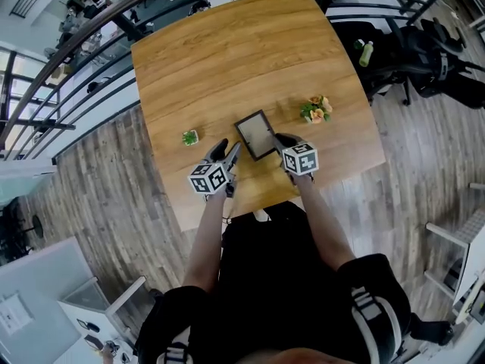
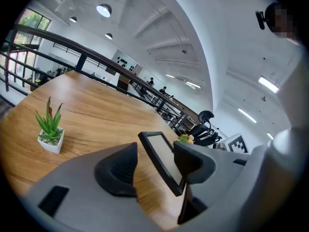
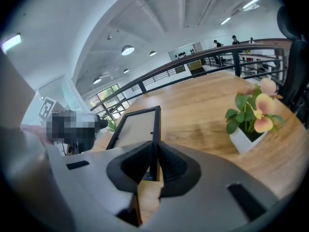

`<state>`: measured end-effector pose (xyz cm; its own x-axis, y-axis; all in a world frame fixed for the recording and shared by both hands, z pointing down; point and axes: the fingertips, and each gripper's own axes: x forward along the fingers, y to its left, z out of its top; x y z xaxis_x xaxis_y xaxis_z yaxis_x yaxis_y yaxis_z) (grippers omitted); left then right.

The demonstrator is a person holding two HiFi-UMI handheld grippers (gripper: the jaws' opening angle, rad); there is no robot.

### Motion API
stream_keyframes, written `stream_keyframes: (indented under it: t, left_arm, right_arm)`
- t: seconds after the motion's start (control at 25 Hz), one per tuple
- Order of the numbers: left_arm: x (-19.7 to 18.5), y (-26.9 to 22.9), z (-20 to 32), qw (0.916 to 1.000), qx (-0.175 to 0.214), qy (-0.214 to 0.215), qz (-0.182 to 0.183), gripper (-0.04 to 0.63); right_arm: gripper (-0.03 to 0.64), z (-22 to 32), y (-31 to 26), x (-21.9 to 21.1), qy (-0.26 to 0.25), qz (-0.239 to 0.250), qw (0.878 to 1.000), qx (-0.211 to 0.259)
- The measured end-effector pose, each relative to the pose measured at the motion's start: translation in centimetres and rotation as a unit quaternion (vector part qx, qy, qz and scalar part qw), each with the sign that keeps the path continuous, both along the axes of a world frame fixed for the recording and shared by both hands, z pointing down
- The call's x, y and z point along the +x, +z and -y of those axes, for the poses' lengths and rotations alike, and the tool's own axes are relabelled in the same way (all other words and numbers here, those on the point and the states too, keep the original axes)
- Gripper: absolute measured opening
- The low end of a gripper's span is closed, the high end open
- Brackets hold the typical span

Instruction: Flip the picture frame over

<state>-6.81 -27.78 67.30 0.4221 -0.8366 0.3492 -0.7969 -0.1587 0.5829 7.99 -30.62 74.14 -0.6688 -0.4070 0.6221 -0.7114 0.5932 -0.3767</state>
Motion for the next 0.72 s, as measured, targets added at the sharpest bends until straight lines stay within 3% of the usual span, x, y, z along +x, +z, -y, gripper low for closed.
stream_keyframes:
  t: [0.16,0.72]
  left_arm:
    - [1.1,-2.0,0.9,0.9995,0.012,-0.005,-0.028,0.250]
    - [1.1,-4.3,1.1,0.9965,0.026,-0.034,-0.072,0.250]
  right_arm:
    - [0.052,-0.4,-2.2,0.1,-0.021,0.013,1.000,0.016]
    - [0.053,-1.3,-6.0,-0.8,-0.076,0.087,0.992,0.058]
